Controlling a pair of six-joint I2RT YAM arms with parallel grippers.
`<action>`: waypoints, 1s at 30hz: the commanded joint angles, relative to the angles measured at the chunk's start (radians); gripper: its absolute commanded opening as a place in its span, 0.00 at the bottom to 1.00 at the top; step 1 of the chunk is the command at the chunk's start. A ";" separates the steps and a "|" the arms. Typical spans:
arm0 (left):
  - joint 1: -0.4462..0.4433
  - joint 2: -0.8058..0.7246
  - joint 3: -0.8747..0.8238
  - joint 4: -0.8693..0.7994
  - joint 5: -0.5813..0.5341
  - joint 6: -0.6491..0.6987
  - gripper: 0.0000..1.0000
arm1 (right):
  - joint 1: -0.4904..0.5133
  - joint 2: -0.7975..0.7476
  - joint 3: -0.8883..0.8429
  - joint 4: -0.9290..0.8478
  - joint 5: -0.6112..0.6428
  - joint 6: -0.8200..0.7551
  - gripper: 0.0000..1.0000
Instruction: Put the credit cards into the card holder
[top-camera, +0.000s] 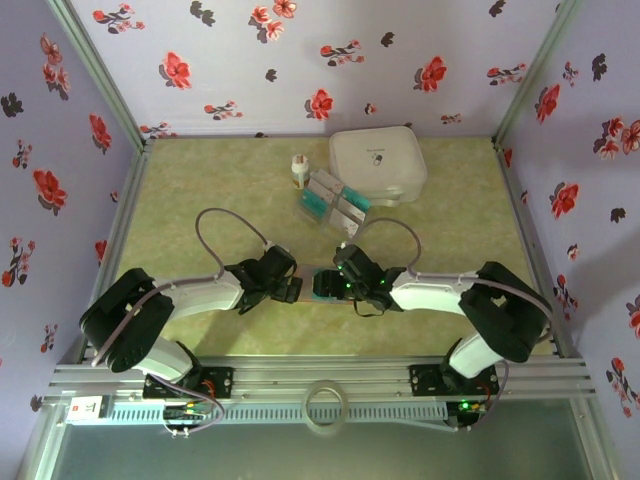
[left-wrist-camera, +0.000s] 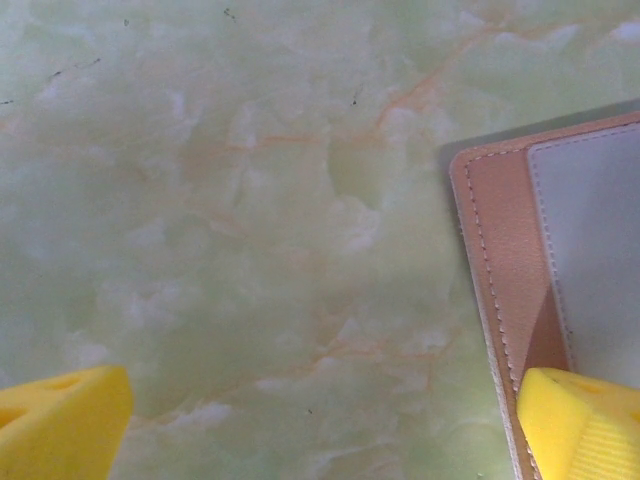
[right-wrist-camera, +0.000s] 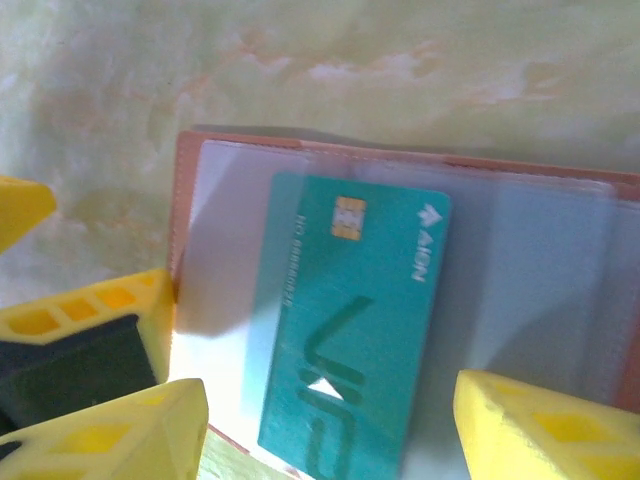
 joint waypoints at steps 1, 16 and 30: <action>-0.004 -0.004 -0.017 -0.023 -0.008 -0.013 1.00 | 0.005 -0.066 0.055 -0.175 0.070 -0.057 0.67; 0.068 -0.090 0.024 -0.146 -0.053 -0.005 1.00 | -0.063 -0.038 0.110 -0.289 0.080 -0.061 0.08; 0.094 0.010 0.090 -0.207 -0.052 0.010 1.00 | -0.075 0.074 0.158 -0.255 0.048 -0.073 0.00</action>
